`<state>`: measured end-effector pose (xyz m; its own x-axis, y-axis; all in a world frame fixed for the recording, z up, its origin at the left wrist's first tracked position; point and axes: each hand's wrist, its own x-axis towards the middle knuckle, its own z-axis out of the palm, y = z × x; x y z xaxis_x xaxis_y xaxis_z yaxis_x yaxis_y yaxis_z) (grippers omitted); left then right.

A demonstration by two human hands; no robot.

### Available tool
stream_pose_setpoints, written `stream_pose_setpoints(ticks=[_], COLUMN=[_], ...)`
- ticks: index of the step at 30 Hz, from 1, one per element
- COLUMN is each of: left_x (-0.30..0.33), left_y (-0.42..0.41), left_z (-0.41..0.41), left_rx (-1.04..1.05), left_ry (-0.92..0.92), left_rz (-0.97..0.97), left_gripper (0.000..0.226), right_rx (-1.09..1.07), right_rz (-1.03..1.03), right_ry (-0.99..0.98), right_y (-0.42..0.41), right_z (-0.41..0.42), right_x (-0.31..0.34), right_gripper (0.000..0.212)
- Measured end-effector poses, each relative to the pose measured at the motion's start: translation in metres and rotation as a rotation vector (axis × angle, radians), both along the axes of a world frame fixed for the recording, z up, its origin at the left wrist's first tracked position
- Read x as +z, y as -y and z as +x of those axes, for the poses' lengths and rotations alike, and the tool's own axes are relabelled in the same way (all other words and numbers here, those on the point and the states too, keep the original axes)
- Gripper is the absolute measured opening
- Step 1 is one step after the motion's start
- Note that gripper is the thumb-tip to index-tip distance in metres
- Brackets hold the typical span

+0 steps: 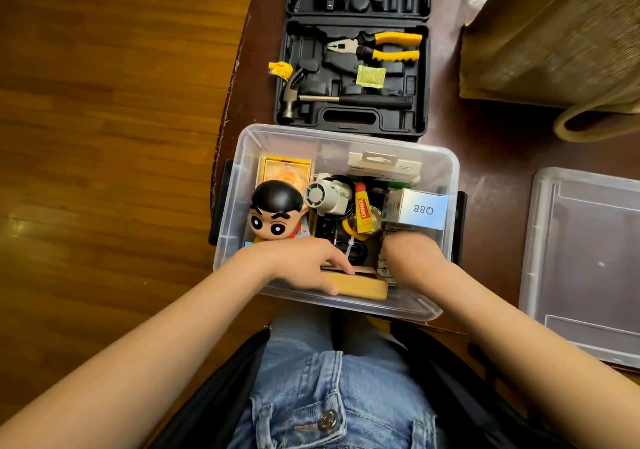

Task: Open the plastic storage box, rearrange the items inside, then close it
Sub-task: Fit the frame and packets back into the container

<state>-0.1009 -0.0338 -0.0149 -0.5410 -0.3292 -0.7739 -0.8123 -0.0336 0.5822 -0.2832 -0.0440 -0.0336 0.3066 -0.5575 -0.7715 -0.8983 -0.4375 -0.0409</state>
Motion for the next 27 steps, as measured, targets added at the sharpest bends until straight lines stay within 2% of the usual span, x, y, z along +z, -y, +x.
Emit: stream_pose_setpoints(ticks=[6, 10, 13, 16, 19, 22, 24, 27], left_x=[0.004, 0.015, 0.031, 0.047, 0.057, 0.055, 0.050, 0.042], left_y=[-0.006, -0.009, -0.006, -0.002, 0.002, 0.010, 0.013, 0.015], left_z=[-0.002, 0.004, 0.018, 0.033, 0.047, 0.061, 0.069, 0.075], left_rx=[0.017, 0.042, 0.220, 0.515, 0.723, 0.660, 0.543, 0.375], left_ry=[0.008, 0.032, -0.006, -0.142, -0.188, -0.042, 0.083, 0.151], left_rz=[-0.030, -0.140, -0.202, -0.303, -0.543, -0.771, -0.752, -0.643], left_gripper=[0.045, 0.039, 0.028, 0.020, 0.024, 0.022, 0.037, 0.058], right_rx=[0.012, -0.039, -0.194, -0.264, -0.316, -0.449, -0.474, -0.313], right_rz=[0.033, 0.057, 0.138, 0.182, 0.156, 0.083, -0.101, -0.356], right_ry=[0.001, 0.121, 0.301, 0.401, 0.492, 0.620, 0.639, 0.601], right_y=[0.002, 0.009, 0.013, 0.015, 0.014, 0.013, 0.015, 0.021], right_z=[0.001, 0.001, 0.005, 0.012, 0.017, 0.025, 0.033, 0.049], right_x=[0.006, 0.011, 0.014, 0.022, 0.027, 0.028, 0.028, 0.026], right_gripper=[0.023, 0.014, 0.025, 0.031, 0.027, 0.017, 0.034, 0.064])
